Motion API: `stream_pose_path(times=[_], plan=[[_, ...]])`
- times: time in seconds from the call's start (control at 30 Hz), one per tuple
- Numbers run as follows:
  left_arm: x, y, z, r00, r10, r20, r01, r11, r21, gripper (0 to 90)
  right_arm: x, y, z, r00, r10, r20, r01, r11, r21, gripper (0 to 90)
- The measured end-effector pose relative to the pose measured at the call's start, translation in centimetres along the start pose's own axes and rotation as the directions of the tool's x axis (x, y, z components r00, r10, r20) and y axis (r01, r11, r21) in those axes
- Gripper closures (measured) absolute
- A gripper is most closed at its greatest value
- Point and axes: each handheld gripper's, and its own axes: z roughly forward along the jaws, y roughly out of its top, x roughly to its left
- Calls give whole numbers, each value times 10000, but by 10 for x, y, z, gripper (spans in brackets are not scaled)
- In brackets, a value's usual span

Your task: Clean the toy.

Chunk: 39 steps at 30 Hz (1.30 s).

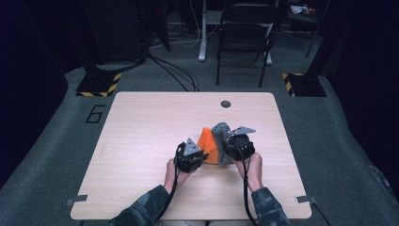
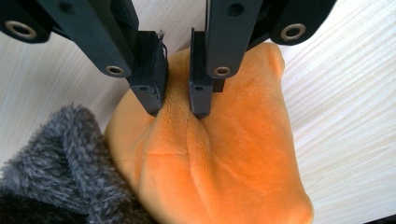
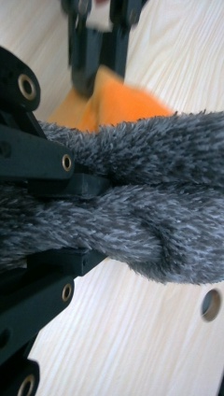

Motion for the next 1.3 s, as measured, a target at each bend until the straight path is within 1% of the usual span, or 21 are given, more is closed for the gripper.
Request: stream_pose_path(times=[0.07, 0.1, 0.17, 0.23, 0.37, 0.43, 0.5, 0.57, 0.67, 0.73, 0.8, 0.87, 0.93, 0.97, 1.03, 1.07, 1.1, 1.13, 1.17, 1.23, 1.3], plan=[[0, 0, 0, 10000, -24, 15, 24, 10000, 14, 783, -7, -3, 3, 9996, 269, -60, -268, 9996, 107, 715], [1, -1, 1, 10000, -16, 10, 16, 10000, 7, 783, -10, -5, 4, 9993, 377, 32, -378, 9990, 220, 715], [1, -1, 1, 10000, -9, 6, 9, 10000, 16, 782, -17, -9, 8, 9988, 494, 23, -494, 9984, 267, 716], [1, -1, 1, 10000, -8, 6, 8, 10000, 18, 782, -22, -13, 11, 9978, 632, 210, -641, 9969, 452, 716], [3, -2, 2, 9999, 13, 109, -13, 10000, -25, 780, -35, -25, 23, 9940, 1010, 409, -1044, 9905, 898, 718], [4, -3, 2, 9999, 38, 127, -38, 10000, 1, 779, -40, -31, 28, 9921, 1216, 311, -1243, 9865, 1064, 717], [4, -4, 2, 9999, 19, 125, -18, 10000, -41, 779, -42, -34, 32, 9926, 1124, 470, -1179, 9834, 1381, 716], [4, -4, 2, 9999, -47, 144, 47, 10000, -44, 779, -45, -35, 33, 9914, 1232, 440, -1285, 9799, 1528, 716], [5, -4, 2, 9999, -25, 131, 26, 10000, -51, 778, -46, -28, 24, 9924, 1129, 494, -1184, 9849, 1261, 716], [5, -4, 2, 9998, -121, 173, 122, 9999, -61, 777, -44, -18, 9, 9924, 1112, 531, -1151, 9904, 762, 716], [4, -4, 2, 9999, -68, 153, 70, 9999, -107, 777, -38, -7, -7, 9942, 1023, 321, -1030, 9944, 215, 716], [3, -4, 2, 9998, 57, 177, -56, 10000, -74, 776, -26, 4, -19, 9978, 658, 27, -656, 9973, -327, 716], [1, -4, 1, 9997, 103, 207, -102, 9999, -64, 775, -12, 11, -26, 9984, 271, -494, -305, 9971, -700, 715], [0, -4, 2, 9998, 100, 192, -99, 9999, -81, 775, -3, 13, -26, 9973, 98, -730, -153, 9971, -749, 715], [0, -4, 2, 9997, 196, 147, -195, 9998, -97, 775, 13, 15, -22, 9954, -397, -876, 343, 9975, -621, 714], [1, -4, 1, 9996, 240, 174, -239, 9997, -58, 776, 20, 14, -17, 9951, -551, -817, 522, 9980, -364, 712], [1, -4, 2, 9997, 212, 147, -211, 9997, -85, 775, 24, 12, -12, 9950, -833, -554, 821, 9964, -231, 710], [1, -5, 2, 9996, 164, 214, -163, 9999, -39, 775, 27, 10, -8, 9952, -950, -251, 946, 9954, -133, 710], [1, -5, 2, 9995, 205, 228, -204, 9998, -67, 775, 26, 8, -4, 9943, -1067, -91, 1066, 9943, -73, 710], [0, -5, 3, 9995, 254, 172, -252, 9996, -114, 775, 20, 7, -3, 9968, -778, -179, 777, 9970, -63, 710], [1, -5, 2, 9994, 297, 188, -296, 9995, -89, 775, 14, 6, -3, 9968, -803, -52, 803, 9968, 10, 710]])
